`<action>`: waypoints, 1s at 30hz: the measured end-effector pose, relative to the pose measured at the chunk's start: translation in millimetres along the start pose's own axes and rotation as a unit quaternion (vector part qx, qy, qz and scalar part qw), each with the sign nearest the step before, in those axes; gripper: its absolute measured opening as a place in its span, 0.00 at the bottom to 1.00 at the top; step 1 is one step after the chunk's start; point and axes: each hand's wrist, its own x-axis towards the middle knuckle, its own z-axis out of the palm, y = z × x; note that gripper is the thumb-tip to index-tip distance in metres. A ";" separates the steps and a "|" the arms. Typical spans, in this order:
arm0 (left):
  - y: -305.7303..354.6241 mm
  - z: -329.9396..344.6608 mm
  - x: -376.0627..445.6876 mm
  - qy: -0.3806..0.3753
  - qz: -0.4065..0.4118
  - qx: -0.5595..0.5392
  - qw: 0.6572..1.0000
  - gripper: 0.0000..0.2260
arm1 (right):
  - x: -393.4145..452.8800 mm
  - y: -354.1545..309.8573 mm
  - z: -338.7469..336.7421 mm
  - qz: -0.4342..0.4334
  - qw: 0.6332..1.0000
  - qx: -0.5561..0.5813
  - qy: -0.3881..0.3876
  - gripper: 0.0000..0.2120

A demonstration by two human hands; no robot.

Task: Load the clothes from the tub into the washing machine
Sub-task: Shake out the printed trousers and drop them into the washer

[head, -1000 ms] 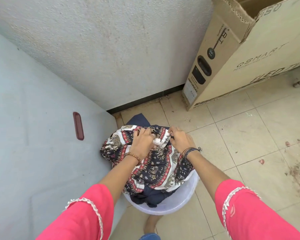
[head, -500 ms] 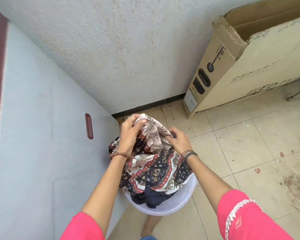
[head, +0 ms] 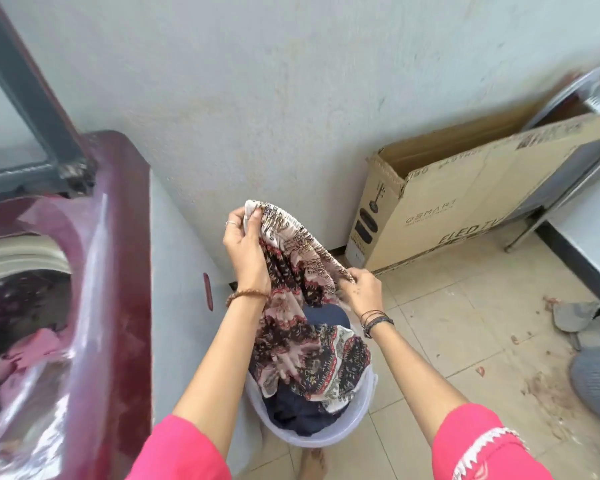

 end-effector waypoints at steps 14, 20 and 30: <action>180.1 -28.8 -38.3 0.080 -0.025 0.074 0.994 0.03 | -68.0 -155.5 -166.4 -0.021 0.989 0.001 0.148 0.10; 242.2 -61.0 -44.2 -0.041 0.030 0.195 0.979 0.06 | -110.2 -225.3 -219.4 -0.030 0.976 0.002 0.215 0.16; 334.3 -56.0 -63.4 -0.231 0.283 0.472 0.803 0.20 | -160.2 -316.5 -291.6 -0.218 0.955 -0.121 0.161 0.09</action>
